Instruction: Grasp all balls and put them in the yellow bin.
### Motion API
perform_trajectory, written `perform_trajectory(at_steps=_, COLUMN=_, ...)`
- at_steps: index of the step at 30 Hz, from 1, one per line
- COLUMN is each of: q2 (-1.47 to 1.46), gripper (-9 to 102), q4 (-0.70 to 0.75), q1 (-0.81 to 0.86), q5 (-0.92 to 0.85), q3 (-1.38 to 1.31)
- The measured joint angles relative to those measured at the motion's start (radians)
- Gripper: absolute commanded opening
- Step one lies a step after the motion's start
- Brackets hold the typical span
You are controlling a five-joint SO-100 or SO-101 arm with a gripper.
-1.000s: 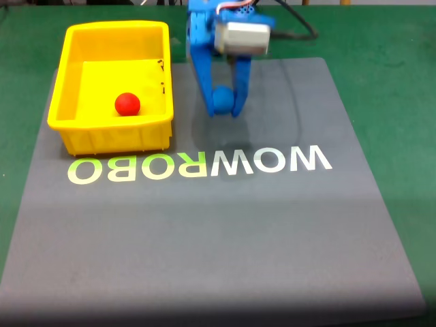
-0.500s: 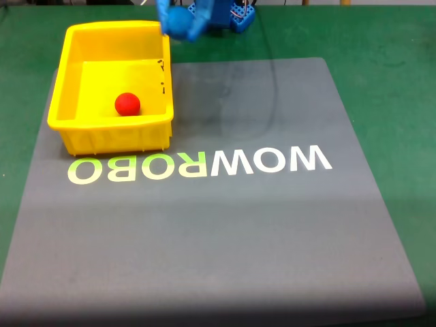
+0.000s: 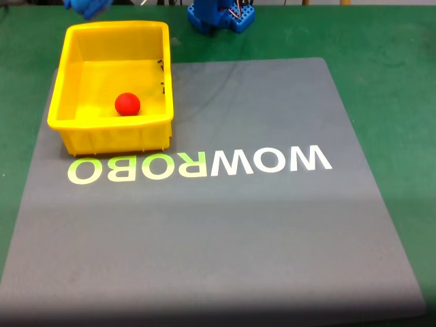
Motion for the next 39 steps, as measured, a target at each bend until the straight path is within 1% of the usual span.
perform_trajectory(at_steps=2, q2=0.018, gripper=26, q4=0.0, q1=-0.002, q5=0.0, q3=0.015)
perform_trajectory(at_steps=3, q2=0.029, gripper=28, q4=0.0, q1=0.0, q5=0.0, q3=0.023)
perform_trajectory(at_steps=5, q2=0.044, gripper=30, q4=0.0, q1=0.002, q5=0.0, q3=0.038)
perform_trajectory(at_steps=14, q2=0.098, gripper=31, q4=0.0, q1=-0.002, q5=0.009, q3=0.064)
perform_trajectory(at_steps=22, q2=0.189, gripper=31, q4=0.0, q1=-0.118, q5=0.012, q3=0.123)
perform_trajectory(at_steps=25, q2=0.287, gripper=28, q4=0.0, q1=-0.219, q5=0.018, q3=0.193)
perform_trajectory(at_steps=27, q2=0.367, gripper=22, q4=0.0, q1=-0.302, q5=0.023, q3=0.259)
perform_trajectory(at_steps=31, q2=0.584, gripper=2, q4=0.0, q1=-0.502, q5=0.032, q3=0.46)
perform_trajectory(at_steps=32, q2=0.643, gripper=0, q4=0.003, q1=-0.546, q5=0.034, q3=0.52)
perform_trajectory(at_steps=35, q2=0.83, gripper=0, q4=0.055, q1=-0.643, q5=0.038, q3=0.706)
perform_trajectory(at_steps=39, q2=1.022, gripper=0, q4=0.181, q1=-0.655, q5=0.015, q3=0.907)
